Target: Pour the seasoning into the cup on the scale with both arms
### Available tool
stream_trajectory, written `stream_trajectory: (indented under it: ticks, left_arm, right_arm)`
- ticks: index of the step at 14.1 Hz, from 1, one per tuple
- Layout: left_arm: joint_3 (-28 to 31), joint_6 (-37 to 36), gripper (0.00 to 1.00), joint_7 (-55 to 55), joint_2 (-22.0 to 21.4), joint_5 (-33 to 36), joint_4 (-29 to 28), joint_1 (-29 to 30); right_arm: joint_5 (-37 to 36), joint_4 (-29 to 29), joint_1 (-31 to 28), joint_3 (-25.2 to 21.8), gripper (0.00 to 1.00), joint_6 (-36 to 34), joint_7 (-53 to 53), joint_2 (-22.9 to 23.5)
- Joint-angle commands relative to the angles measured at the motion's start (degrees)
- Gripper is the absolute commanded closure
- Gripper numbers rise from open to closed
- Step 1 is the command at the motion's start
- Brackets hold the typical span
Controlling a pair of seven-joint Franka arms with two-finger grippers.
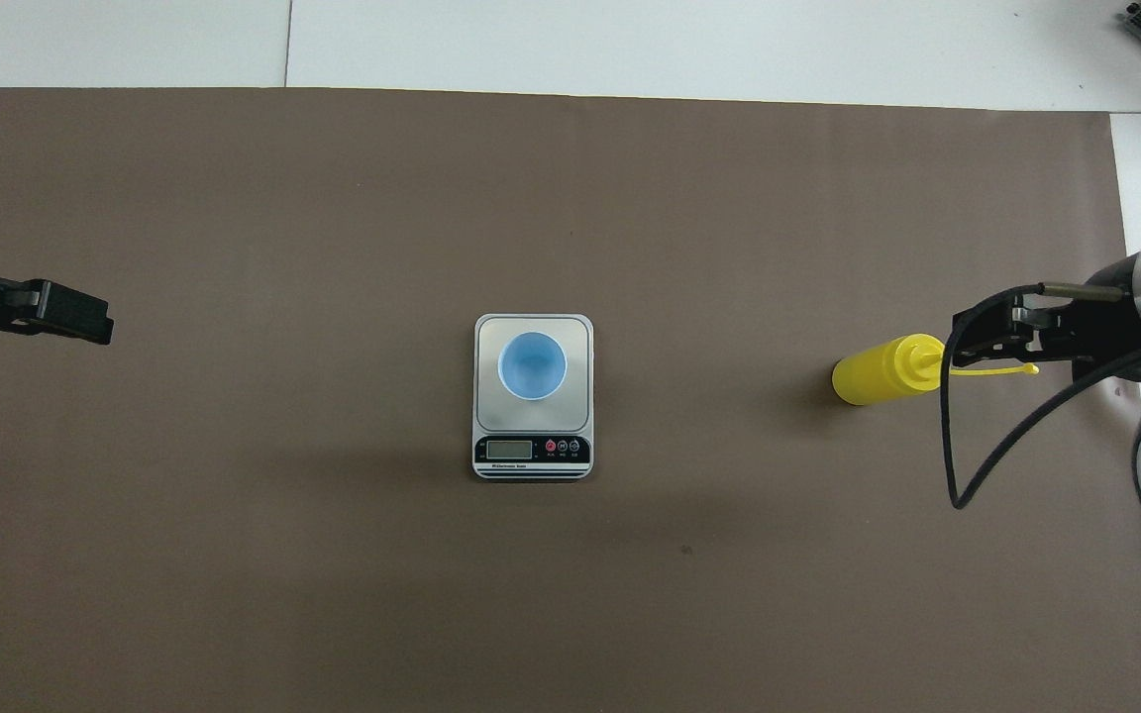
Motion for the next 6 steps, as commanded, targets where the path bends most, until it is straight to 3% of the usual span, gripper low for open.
stream_trajectory:
  ticks: [1,6]
  left_arm:
    - [-0.3,0.2,0.0,-0.4,-1.5,0.1,-1.6,0.6]
    - [-0.3,0.2,0.0,-0.4,-1.5,0.1,-1.6,0.6]
  right_arm:
    - [0.4,-0.7,-1.1,0.4,0.0,-0.5,-4.2,-0.5]
    - [2.2,-0.7,-1.4,0.2,0.0,-0.6,-4.1,-0.4]
